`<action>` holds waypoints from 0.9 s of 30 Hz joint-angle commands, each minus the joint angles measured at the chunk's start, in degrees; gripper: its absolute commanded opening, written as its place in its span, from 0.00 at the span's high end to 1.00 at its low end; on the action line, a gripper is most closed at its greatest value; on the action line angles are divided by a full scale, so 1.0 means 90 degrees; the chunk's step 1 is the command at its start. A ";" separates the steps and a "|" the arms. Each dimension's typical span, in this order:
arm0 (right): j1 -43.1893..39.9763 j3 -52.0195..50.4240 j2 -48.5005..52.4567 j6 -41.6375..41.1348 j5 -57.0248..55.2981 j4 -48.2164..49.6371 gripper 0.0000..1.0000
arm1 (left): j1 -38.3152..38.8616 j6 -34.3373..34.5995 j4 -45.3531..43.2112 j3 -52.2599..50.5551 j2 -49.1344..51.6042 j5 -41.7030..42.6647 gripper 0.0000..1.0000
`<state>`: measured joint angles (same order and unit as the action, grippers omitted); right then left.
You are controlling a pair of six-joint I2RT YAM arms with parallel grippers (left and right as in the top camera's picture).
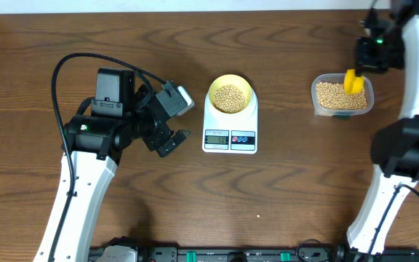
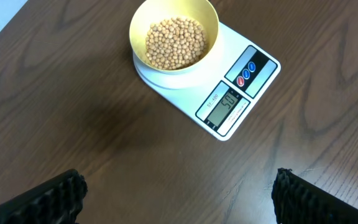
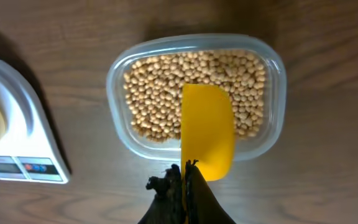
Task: Scoop item into bowl and weigh 50g on scale
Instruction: 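Lower the yellow scoop into the soybean tub with the right gripper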
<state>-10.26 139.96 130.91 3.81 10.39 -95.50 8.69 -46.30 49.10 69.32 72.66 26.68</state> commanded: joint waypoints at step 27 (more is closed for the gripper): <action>-0.1486 -0.1887 0.0063 0.0729 0.1202 0.0974 0.53 | -0.0029 0.0058 0.0012 -0.0029 0.0034 0.0058 0.02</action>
<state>-23.20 123.24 131.02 9.98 24.93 -86.11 8.69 -46.30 49.10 69.32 72.66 26.68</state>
